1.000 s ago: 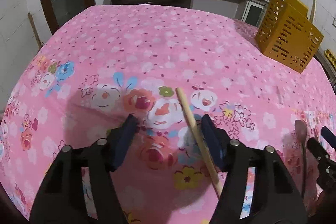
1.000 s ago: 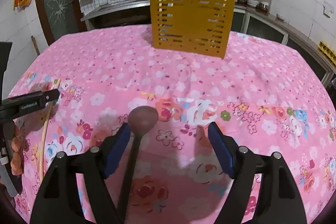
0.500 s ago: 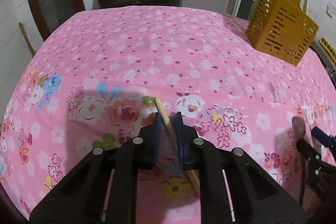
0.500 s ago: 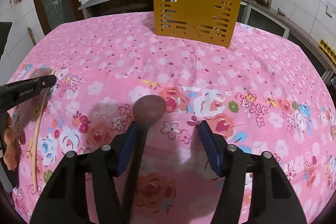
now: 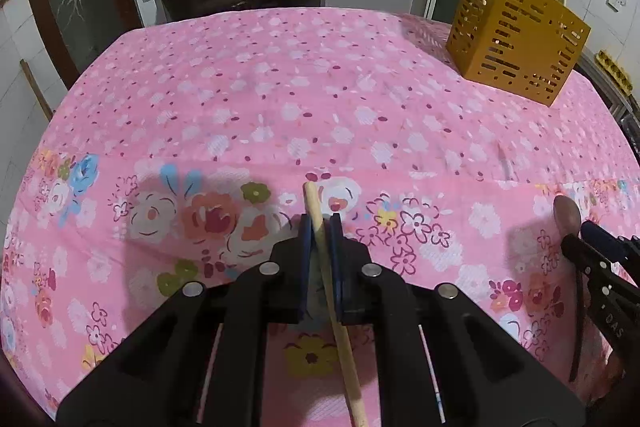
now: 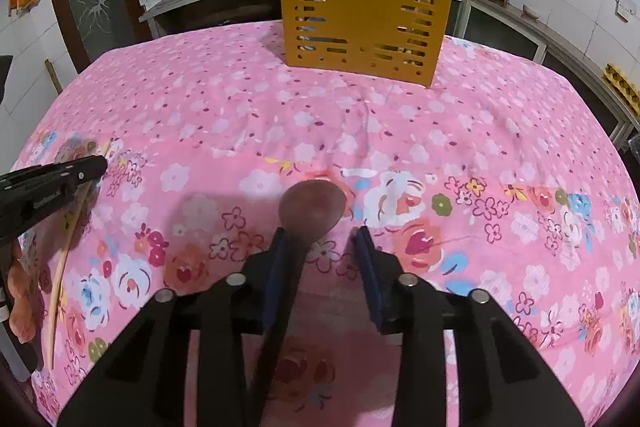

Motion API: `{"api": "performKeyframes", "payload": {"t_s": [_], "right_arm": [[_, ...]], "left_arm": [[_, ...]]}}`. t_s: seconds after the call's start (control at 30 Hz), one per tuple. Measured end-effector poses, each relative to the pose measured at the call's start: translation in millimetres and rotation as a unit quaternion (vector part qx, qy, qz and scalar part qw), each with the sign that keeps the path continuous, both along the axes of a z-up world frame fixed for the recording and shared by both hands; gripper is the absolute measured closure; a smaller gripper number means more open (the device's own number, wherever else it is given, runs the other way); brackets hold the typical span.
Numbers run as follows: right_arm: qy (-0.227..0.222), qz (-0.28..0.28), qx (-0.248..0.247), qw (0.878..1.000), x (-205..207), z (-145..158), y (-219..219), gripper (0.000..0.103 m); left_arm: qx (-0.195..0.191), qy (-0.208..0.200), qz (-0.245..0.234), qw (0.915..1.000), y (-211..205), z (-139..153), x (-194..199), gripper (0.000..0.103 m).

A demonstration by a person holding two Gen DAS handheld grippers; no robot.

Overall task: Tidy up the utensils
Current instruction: 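Close left tool on a chopstick while right tool grasps the wooden spoon handle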

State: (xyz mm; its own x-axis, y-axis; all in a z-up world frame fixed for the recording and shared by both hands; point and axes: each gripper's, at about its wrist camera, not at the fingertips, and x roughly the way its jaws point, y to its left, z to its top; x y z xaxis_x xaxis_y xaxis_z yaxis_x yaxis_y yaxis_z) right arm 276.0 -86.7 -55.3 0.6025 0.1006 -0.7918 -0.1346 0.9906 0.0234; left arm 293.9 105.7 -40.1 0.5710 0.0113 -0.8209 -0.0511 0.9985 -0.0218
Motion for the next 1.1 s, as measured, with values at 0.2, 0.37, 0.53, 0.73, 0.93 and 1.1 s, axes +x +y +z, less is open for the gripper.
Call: {"api": "performKeyframes", "payload": {"t_s": [0.2,0.37,0.53,0.73,0.93,1.1], "right_arm": [[0.013,0.005,-0.004,1.000,6.7,0.8,3.3,0.086],[0.032,0.003,0.002,0.999,14.8,2.0,3.5,0.086],[0.050,0.003,0.026,0.998,22.0,2.3,-3.1,0.090],[0.058,0.003,0.045,0.997,22.5,3.3,-12.0,0.096],[0.041,-0.003,0.056,0.998,19.4,8.6,-25.0,0.099],[0.017,-0.010,0.089,0.996,18.3,13.7,-44.8,0.099]], "left_arm": [[0.011,0.003,-0.006,0.9999,-3.5,-0.3,1.9,0.096],[0.009,0.005,-0.006,0.9999,-3.8,0.4,4.4,0.096],[0.001,0.001,-0.001,1.0000,-2.7,-0.4,4.5,0.097],[-0.012,0.002,0.002,0.9999,-2.0,0.5,2.6,0.099],[-0.028,-0.011,0.002,0.9996,-2.8,11.3,-5.1,0.099],[-0.049,-0.060,-0.006,0.9970,-6.2,39.1,-17.4,0.099]]}}
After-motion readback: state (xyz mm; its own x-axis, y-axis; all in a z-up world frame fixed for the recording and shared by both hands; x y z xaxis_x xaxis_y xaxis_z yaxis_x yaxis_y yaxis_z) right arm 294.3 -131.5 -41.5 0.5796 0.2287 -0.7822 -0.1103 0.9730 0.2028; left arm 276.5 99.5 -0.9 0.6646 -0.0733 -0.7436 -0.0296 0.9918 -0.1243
